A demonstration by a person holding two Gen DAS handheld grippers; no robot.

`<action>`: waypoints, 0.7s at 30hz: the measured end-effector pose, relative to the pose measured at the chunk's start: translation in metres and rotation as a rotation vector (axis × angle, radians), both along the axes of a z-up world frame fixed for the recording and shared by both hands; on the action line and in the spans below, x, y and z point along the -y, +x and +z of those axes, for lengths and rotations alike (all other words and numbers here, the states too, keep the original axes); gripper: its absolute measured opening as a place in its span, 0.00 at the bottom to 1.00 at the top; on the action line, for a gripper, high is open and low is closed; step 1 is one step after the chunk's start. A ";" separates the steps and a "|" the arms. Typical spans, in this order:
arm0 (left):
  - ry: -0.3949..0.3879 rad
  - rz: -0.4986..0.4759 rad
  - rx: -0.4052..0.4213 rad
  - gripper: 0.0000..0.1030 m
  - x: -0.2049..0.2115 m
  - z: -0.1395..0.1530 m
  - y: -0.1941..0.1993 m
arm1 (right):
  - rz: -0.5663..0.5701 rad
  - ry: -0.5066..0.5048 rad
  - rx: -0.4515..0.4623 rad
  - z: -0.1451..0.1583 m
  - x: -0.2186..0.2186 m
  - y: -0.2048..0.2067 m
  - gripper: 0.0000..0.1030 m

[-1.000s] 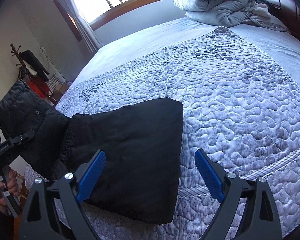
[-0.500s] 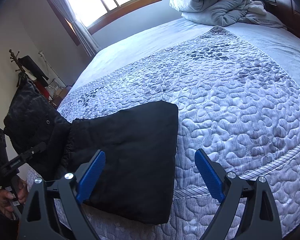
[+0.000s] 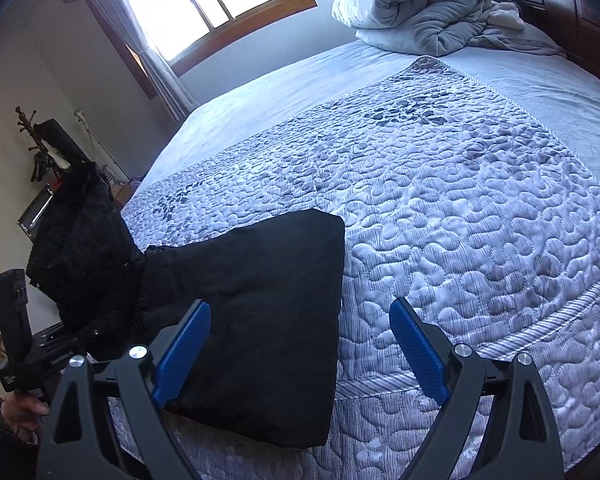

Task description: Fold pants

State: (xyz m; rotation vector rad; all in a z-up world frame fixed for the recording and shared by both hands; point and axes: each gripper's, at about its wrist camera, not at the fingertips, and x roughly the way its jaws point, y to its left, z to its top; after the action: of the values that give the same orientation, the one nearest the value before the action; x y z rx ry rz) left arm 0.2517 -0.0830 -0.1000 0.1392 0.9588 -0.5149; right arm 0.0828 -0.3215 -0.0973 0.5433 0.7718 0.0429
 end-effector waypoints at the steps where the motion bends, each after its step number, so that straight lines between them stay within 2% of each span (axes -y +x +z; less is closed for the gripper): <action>1: 0.015 -0.009 0.001 0.37 0.002 -0.001 0.002 | -0.001 0.002 0.001 0.000 0.001 0.000 0.89; 3: 0.037 -0.024 0.000 0.40 0.002 -0.010 -0.002 | -0.004 0.004 0.003 0.001 0.002 -0.001 0.89; 7: 0.082 -0.061 -0.005 0.51 0.013 -0.014 0.000 | -0.006 0.007 0.008 0.002 0.002 -0.003 0.89; 10: 0.099 -0.078 0.001 0.54 0.011 -0.016 -0.005 | 0.000 0.008 0.011 0.004 0.001 -0.003 0.89; 14: 0.046 -0.077 -0.048 0.78 0.000 -0.018 -0.011 | 0.000 0.016 0.015 0.006 0.001 -0.004 0.89; 16: 0.015 -0.065 -0.066 0.82 -0.009 -0.008 -0.019 | 0.005 0.042 0.022 0.007 0.001 -0.004 0.89; 17: 0.002 -0.058 -0.070 0.90 -0.005 -0.005 -0.033 | 0.012 0.061 0.026 0.008 0.001 -0.003 0.89; 19: -0.024 0.001 -0.061 0.92 -0.023 0.007 -0.039 | 0.033 0.113 0.044 0.012 -0.001 -0.001 0.91; 21: -0.083 0.069 -0.074 0.92 -0.050 0.019 -0.036 | 0.057 0.177 0.062 0.016 -0.005 0.005 0.93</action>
State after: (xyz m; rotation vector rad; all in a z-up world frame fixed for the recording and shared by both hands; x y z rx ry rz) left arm 0.2154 -0.0327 -0.0810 0.0128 1.0089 -0.4982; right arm 0.0879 -0.3168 -0.0816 0.6851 0.7266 0.1820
